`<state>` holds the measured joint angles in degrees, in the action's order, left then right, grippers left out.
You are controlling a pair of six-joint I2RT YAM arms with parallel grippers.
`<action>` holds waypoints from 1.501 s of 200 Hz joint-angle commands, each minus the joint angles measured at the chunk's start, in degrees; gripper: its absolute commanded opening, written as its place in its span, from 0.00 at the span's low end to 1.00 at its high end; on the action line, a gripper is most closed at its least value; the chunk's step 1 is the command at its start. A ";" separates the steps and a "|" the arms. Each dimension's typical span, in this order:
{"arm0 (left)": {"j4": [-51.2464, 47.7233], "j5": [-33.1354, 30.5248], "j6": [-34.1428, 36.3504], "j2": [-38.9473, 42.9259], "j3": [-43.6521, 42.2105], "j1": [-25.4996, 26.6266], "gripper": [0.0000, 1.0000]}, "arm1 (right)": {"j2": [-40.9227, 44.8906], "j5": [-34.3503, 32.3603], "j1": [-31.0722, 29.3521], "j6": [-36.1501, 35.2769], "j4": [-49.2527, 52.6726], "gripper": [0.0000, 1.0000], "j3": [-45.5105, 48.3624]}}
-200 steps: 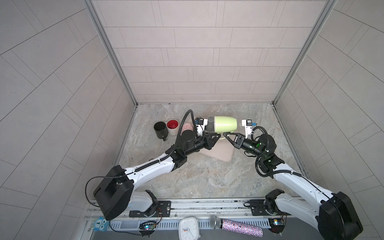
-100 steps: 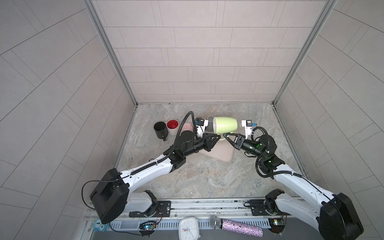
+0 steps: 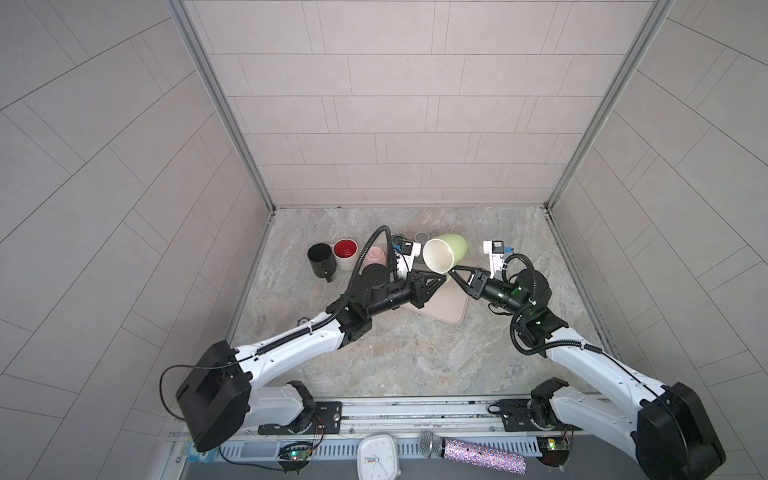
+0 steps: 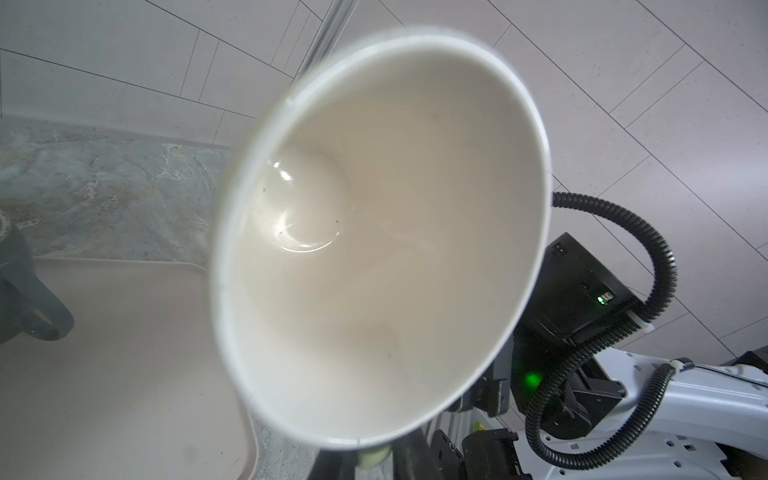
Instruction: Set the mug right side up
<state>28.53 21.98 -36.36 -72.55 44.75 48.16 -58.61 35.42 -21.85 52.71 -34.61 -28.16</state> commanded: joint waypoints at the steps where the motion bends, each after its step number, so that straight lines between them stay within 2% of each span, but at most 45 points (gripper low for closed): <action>1: 6.74 2.83 0.85 2.42 3.80 0.97 0.00 | -0.63 -3.34 0.49 -0.85 0.48 0.26 0.59; 44: 5.73 2.11 1.20 1.74 3.92 0.97 0.00 | -1.22 -3.25 0.49 -0.09 -0.79 0.19 0.48; 69: 5.57 1.54 1.29 0.58 3.93 0.98 0.00 | -2.39 -2.69 0.50 0.15 -1.37 0.07 -0.08; 133: 5.85 -1.21 2.72 -5.71 2.72 0.75 0.00 | -5.13 -3.82 0.49 0.84 -1.08 0.08 -0.64; 146: 6.72 -3.27 2.50 -6.04 0.98 0.30 0.00 | -5.31 -4.12 0.73 -0.87 3.63 0.08 -1.46; 156: 5.10 -5.98 1.47 -5.15 -0.37 -0.30 0.00 | -4.92 -4.66 0.92 -4.00 11.74 0.14 -3.43; 165: 2.66 -7.77 1.75 -3.58 -1.25 -0.83 0.00 | -4.06 -6.14 0.93 -9.23 21.03 0.21 -5.95; 185: -8.98 -15.33 5.06 2.22 -1.57 -0.91 0.00 | -1.16 -12.74 0.84 -20.07 40.47 0.25 -11.42; 201: -15.04 -21.27 8.23 6.55 -2.06 -1.04 0.16 | 1.12 -16.52 0.88 -24.01 46.38 0.28 -11.72; 208: -17.03 -22.79 9.53 8.07 -1.91 -1.26 0.17 | 1.91 -17.62 0.93 -24.88 47.71 0.29 -11.72; 222: -22.24 -23.34 11.72 10.61 -0.53 -2.22 0.19 | 2.99 -17.76 0.93 -26.56 49.17 0.35 -11.61; 247: -29.37 -24.06 11.90 13.91 1.45 -3.41 0.34 | 3.65 -17.56 1.01 -25.59 48.32 0.38 -11.30; 275: -32.21 -26.20 12.36 16.06 0.58 -4.25 0.51 | 2.52 -15.33 1.02 -23.66 44.60 0.43 -10.54; 300: -33.00 -25.34 10.74 16.16 -0.13 -6.43 0.61 | 0.47 -14.53 1.02 -22.56 42.84 0.44 -10.37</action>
<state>-0.84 -2.31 -25.26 -57.01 44.66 43.51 -56.60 20.18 -20.95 29.61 10.11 -38.94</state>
